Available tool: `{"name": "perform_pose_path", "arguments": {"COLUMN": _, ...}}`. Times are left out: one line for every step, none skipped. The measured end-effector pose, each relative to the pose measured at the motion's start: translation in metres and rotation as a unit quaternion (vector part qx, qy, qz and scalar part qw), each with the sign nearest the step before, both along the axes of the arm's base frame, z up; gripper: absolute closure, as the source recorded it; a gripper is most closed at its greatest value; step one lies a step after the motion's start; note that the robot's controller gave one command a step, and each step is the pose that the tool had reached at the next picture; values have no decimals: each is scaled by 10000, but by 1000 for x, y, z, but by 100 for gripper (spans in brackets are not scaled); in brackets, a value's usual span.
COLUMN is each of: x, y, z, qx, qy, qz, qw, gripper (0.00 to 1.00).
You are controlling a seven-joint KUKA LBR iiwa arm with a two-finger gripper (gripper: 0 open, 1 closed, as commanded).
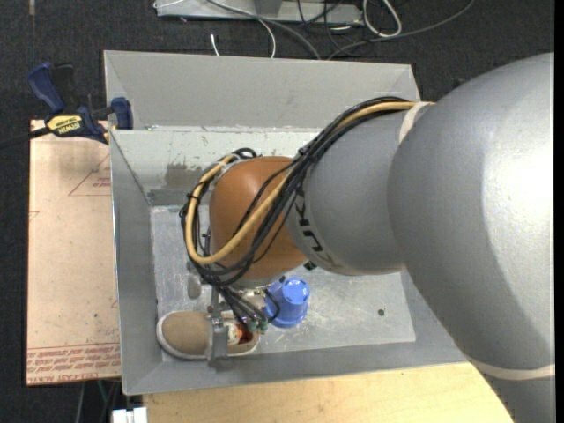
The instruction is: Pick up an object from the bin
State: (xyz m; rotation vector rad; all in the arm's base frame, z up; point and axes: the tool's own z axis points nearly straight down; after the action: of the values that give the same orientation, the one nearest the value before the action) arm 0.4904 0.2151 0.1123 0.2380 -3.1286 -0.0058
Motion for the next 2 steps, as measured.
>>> {"name": "perform_pose_path", "arguments": {"x": 1, "y": 14, "z": -45, "qx": -29, "qy": -42, "qz": -187, "qw": 9998, "gripper": 0}}
{"name": "perform_pose_path", "arguments": {"x": -7, "y": 22, "z": -42, "qx": -69, "qy": 8, "qz": -2198, "qw": 9755, "gripper": 100}}
